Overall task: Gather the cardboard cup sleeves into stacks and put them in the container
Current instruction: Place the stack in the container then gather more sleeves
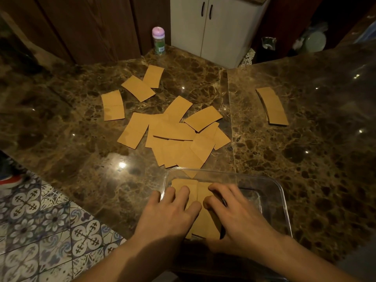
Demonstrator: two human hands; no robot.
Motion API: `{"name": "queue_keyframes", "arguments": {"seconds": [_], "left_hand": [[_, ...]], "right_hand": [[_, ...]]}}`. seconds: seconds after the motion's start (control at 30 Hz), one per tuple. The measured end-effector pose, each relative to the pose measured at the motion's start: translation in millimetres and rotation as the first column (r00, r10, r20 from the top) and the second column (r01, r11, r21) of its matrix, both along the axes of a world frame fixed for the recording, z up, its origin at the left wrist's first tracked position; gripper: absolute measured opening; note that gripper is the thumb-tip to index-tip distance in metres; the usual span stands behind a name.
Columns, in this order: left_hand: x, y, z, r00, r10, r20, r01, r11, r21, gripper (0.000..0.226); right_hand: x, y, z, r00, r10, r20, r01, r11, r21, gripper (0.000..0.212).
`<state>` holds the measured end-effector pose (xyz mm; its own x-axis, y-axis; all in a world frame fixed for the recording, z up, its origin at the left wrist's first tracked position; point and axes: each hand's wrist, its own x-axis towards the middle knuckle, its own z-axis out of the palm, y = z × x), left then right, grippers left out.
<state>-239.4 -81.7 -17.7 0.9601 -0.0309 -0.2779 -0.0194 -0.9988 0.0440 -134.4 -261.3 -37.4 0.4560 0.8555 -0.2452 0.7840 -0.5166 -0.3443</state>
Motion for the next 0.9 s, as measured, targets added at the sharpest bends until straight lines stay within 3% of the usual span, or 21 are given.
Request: {"name": "queue_keyframes", "arguments": {"seconds": [0.1,0.17,0.23,0.33,0.4,0.43,0.5,0.57,0.63,0.77,0.9], "left_hand": [[1,1,5,0.997,-0.08,0.0,0.08,0.997,0.001,0.046],[6,5,14,0.991,-0.115,-0.061,0.116,0.993,0.012,0.063],[11,12,20,0.994,-0.084,-0.062,0.084,0.996,-0.011,0.074],[24,34,40,0.984,0.039,0.176,0.004,0.97,-0.242,0.052],[39,59,51,0.941,0.175,0.289,-0.053,0.922,-0.384,0.038],[51,75,53,0.927,0.232,0.296,-0.084,0.896,-0.436,0.036],[81,105,47,0.93,0.259,0.261,-0.123,0.888,-0.443,0.041],[113,127,29,0.962,0.205,0.18,-0.136,0.932,-0.335,0.061],[138,137,8,0.991,0.118,0.069,-0.097,0.961,-0.257,0.084],[163,147,-26,1.0,0.006,-0.015,-0.01,0.962,-0.273,0.101],[162,151,-36,0.994,-0.015,0.106,0.044,0.961,-0.271,0.086]], "right_hand": [[4,0,5,0.999,0.007,-0.054,-0.01,0.999,-0.042,0.086],[7,1,12,0.997,-0.003,-0.081,0.001,1.0,-0.024,0.085],[12,8,24,0.989,-0.059,-0.138,0.075,0.991,0.114,0.07],[34,19,41,0.973,-0.19,-0.132,0.231,0.844,0.483,0.045],[61,31,51,0.937,-0.307,-0.167,0.347,0.76,0.549,0.041],[77,38,54,0.905,-0.376,-0.197,0.423,0.751,0.507,0.043],[108,54,53,0.857,-0.49,-0.161,0.516,0.811,0.277,0.057],[127,72,44,0.845,-0.523,-0.112,0.525,0.851,-0.009,0.08],[133,92,31,0.843,-0.525,-0.116,0.502,0.845,-0.183,0.101],[127,122,12,0.81,-0.575,-0.117,0.542,0.809,-0.229,0.125],[118,138,5,0.81,-0.583,-0.056,0.551,0.79,-0.269,0.13]]}}
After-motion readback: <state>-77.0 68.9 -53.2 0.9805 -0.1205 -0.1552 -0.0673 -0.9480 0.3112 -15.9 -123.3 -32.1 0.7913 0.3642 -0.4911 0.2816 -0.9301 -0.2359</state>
